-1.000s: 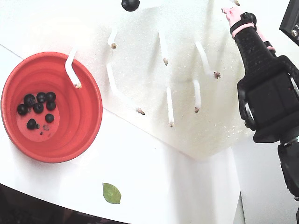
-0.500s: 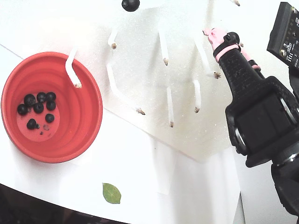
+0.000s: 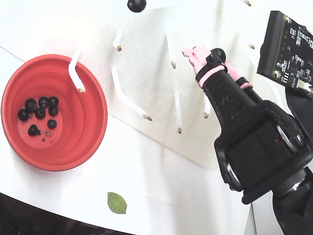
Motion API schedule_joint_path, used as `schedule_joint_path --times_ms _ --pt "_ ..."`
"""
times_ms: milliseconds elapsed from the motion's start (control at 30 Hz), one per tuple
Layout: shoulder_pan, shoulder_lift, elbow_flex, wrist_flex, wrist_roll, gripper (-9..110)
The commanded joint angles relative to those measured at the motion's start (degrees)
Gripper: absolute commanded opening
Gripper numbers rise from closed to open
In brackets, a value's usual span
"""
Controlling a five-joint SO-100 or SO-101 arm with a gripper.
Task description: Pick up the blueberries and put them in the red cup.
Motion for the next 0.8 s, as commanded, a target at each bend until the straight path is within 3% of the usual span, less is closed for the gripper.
schedule_joint_path --times_ms 0,767 --pt "-3.7 7.8 0.2 0.4 0.3 11" --pt "-8.9 4.5 5.4 2.5 0.0 11"
